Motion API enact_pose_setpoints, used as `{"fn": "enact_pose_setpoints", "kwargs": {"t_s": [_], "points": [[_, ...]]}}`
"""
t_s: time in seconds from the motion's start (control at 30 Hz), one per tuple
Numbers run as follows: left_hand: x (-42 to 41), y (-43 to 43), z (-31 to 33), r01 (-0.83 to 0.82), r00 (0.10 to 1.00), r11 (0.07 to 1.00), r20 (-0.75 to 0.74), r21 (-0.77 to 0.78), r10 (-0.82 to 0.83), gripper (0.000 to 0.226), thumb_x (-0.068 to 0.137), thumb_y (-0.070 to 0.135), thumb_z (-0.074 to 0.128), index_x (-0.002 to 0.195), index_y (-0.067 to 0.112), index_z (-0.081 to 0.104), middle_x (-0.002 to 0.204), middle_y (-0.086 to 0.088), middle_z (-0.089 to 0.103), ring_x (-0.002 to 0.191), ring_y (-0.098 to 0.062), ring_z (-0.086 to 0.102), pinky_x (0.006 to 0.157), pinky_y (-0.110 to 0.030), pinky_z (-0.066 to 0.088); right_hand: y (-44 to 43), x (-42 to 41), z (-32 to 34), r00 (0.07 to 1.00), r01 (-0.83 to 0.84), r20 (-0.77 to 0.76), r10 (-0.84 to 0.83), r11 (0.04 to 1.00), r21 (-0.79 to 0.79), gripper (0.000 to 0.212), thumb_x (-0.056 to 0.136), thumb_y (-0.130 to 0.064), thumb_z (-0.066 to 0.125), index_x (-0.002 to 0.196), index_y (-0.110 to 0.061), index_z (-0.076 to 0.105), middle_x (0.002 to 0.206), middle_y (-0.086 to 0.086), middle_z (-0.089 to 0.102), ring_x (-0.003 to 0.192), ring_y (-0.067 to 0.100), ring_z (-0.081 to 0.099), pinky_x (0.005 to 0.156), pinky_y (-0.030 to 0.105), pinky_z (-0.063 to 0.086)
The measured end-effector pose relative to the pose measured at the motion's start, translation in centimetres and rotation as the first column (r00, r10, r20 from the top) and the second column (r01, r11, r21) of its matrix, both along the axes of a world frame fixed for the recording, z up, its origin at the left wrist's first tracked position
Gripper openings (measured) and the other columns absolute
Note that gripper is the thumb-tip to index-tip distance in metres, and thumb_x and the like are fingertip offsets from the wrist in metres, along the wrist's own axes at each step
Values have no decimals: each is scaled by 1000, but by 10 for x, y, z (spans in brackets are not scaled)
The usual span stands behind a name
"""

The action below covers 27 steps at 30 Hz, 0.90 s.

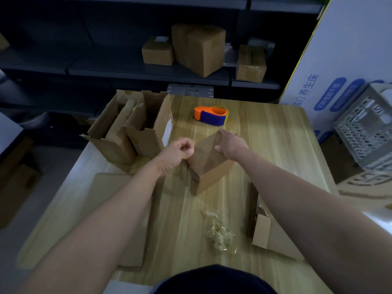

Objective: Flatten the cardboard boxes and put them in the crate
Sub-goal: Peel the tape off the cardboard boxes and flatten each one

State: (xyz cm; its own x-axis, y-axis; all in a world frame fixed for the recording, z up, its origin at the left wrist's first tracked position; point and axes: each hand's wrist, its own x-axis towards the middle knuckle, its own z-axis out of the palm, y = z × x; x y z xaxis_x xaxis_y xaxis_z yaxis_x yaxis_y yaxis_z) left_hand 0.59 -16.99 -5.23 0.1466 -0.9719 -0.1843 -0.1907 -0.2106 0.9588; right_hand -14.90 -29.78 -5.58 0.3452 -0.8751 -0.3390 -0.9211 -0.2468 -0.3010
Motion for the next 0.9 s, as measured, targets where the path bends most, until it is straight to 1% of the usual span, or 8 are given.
{"fn": "enact_pose_setpoints", "kwargs": {"t_s": [0.17, 0.27, 0.33, 0.47, 0.57, 0.7, 0.8, 0.9], "points": [[10, 13, -18, -391, 817, 919, -439, 53, 373, 31, 92, 1, 44, 64, 14, 49, 63, 2, 62, 72, -17, 53, 66, -28, 41, 2, 8, 2, 999, -5, 43, 5, 1000, 7, 68, 91, -36, 58, 148, -29, 20, 134, 16, 47, 122, 36, 46, 100, 48, 42], [11, 6, -25, -543, 727, 824, -400, 160, 557, 39, 89, 17, 60, 58, 18, 37, 57, -1, 44, 64, -22, 46, 65, -33, 43, 3, 7, 1, 998, -8, 58, 9, 1000, -9, 67, 92, -35, 56, 148, -28, 20, 133, 16, 48, 122, 34, 46, 102, 46, 40], [17, 8, -30, -594, 727, 781, -287, 195, 624, 46, 83, 9, 68, 60, 19, 30, 67, -7, 40, 72, -27, 50, 73, -44, 50, 3, 6, 0, 999, -16, 51, 16, 1000, -8, 68, 93, -34, 55, 149, -27, 17, 135, 16, 48, 124, 34, 45, 104, 46, 36], [17, 17, -37, -512, 788, 832, -268, 215, 554, 32, 82, -9, 63, 74, 13, 42, 79, -8, 51, 73, -24, 62, 70, -38, 57, 11, 5, 3, 999, -6, 49, 8, 999, -33, 62, 95, -28, 52, 147, -36, 19, 156, 12, 15, 141, 39, 16, 113, 52, 19], [10, 17, -35, -508, 772, 840, -333, 189, 542, 31, 79, -11, 65, 83, 11, 44, 83, -5, 52, 76, -20, 62, 71, -35, 57, 23, 13, 18, 966, -256, -2, 257, 962, -92, 74, 90, -13, 53, 148, -40, 17, 160, 3, -7, 145, 34, -10, 116, 53, 3], [6, 9, -25, -560, 757, 813, -299, 160, 581, 37, 75, -18, 61, 81, 13, 44, 82, -6, 53, 77, -21, 59, 80, -42, 56, 38, 27, 23, 809, -545, -161, 565, 824, 155, 114, 71, -35, 74, 148, -41, -9, 159, -3, -10, 145, 31, -13, 113, 60, 4], [-3, 3, -11, -543, 756, 830, -356, 130, 550, 36, 75, -21, 58, 81, 12, 46, 87, -13, 54, 81, -25, 61, 83, -43, 55, 40, 28, 20, 793, -563, -238, 561, 824, 68, 136, 58, -46, 83, 144, -40, -22, 158, -5, -14, 144, 32, -16, 110, 63, 8], [-9, -4, 6, -519, 730, 850, -471, 91, 496, 34, 78, -22, 53, 85, 10, 47, 87, -15, 54, 82, -25, 61, 76, -38, 58, 35, 22, 27, 822, -563, -156, 547, 822, -85, 133, 55, -40, 84, 145, -42, -14, 156, -1, 5, 143, 33, 3, 106, 61, 27]]}}
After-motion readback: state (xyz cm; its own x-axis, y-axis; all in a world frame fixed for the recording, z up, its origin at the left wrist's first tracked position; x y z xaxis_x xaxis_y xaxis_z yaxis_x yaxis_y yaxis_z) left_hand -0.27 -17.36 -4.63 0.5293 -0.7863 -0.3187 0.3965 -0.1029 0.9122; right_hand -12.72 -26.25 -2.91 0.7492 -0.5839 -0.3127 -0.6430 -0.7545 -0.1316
